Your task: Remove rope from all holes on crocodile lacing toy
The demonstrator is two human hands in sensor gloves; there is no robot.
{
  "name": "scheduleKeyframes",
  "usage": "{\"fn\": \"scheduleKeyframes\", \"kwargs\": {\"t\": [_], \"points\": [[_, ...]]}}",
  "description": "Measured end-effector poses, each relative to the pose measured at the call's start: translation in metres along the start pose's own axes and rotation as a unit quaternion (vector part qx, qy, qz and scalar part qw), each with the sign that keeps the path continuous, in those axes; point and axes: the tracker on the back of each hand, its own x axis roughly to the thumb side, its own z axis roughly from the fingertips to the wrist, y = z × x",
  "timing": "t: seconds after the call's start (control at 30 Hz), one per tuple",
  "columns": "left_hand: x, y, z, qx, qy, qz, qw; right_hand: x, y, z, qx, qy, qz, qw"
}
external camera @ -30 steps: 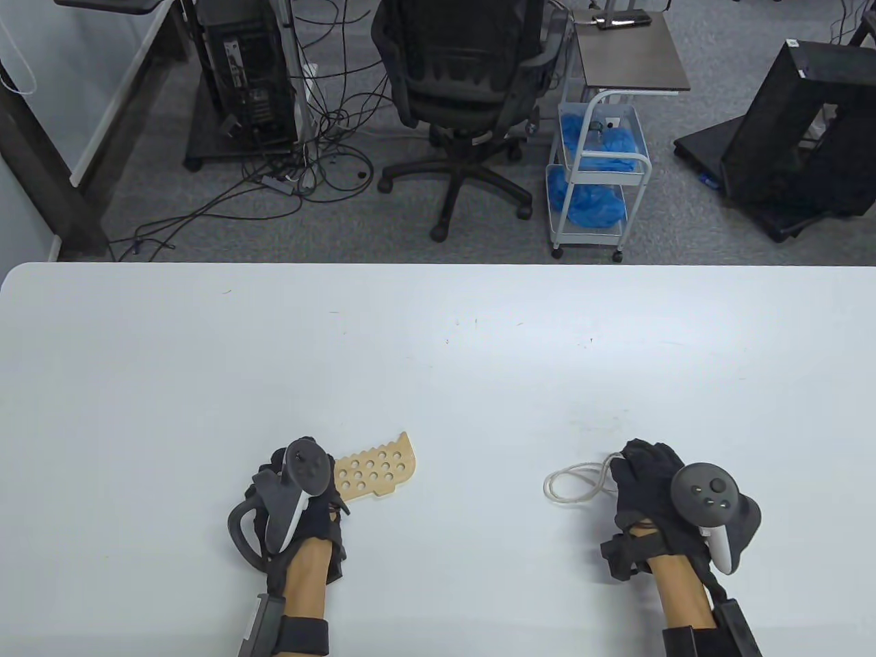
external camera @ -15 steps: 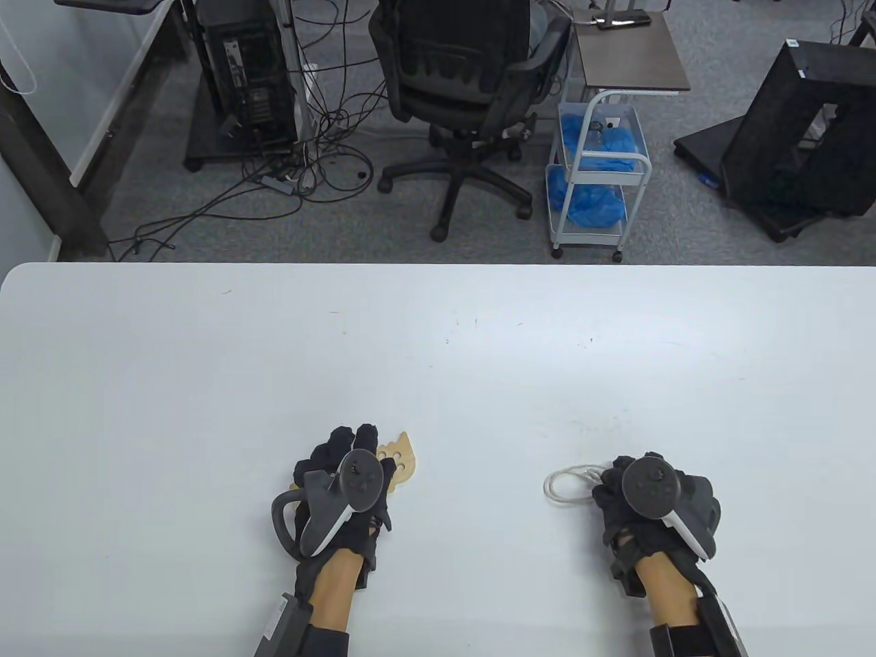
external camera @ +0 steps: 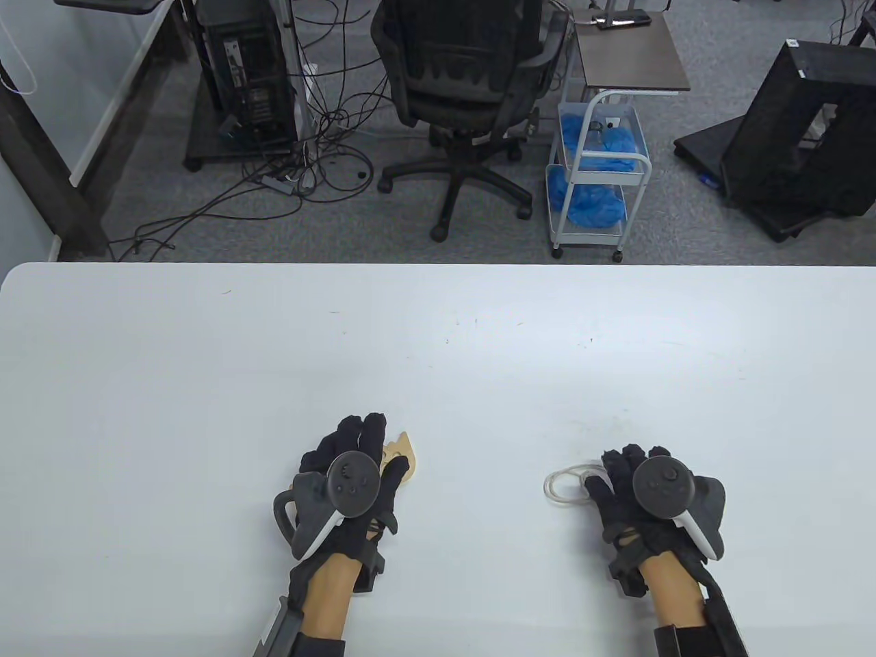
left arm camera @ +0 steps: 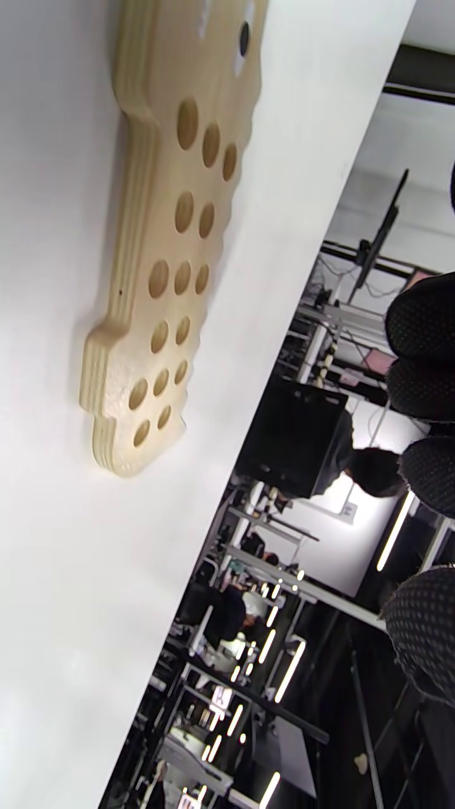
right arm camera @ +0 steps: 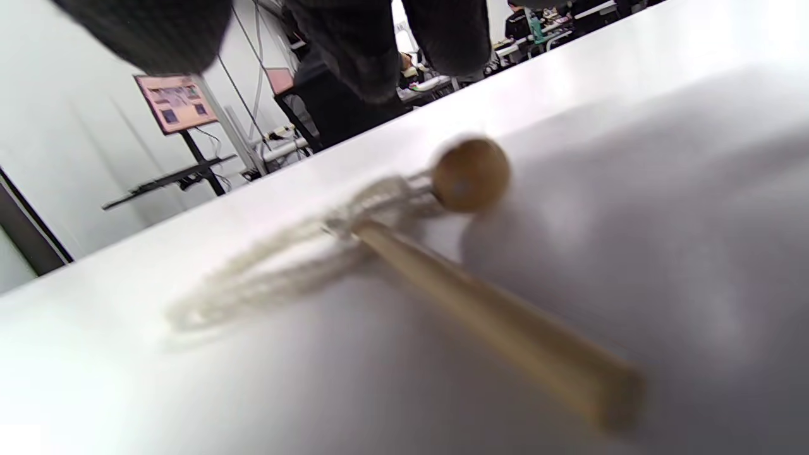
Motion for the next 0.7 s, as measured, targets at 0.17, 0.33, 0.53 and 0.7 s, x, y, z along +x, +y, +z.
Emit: {"fn": "scheduleKeyframes", "kwargs": {"t": [0.17,0.33,0.53,0.7], "points": [[0.021,0.006,0.007,0.009,-0.063,-0.027,0.998,0.032,-0.007,0.012,-0.025,-0.102,-0.014,0.994],[0.034,0.003,0.01,-0.003,-0.102,-0.063,0.993,0.065,-0.006,0.027,-0.09,-0.159,0.083,0.98],[0.03,-0.002,0.008,-0.016,-0.087,-0.085,0.992,0.081,0.019,0.031,-0.042,-0.178,0.149,0.972],[0.024,-0.01,0.003,-0.022,-0.057,-0.094,0.994,0.086,0.035,0.03,-0.01,-0.177,0.196,0.964]]}}
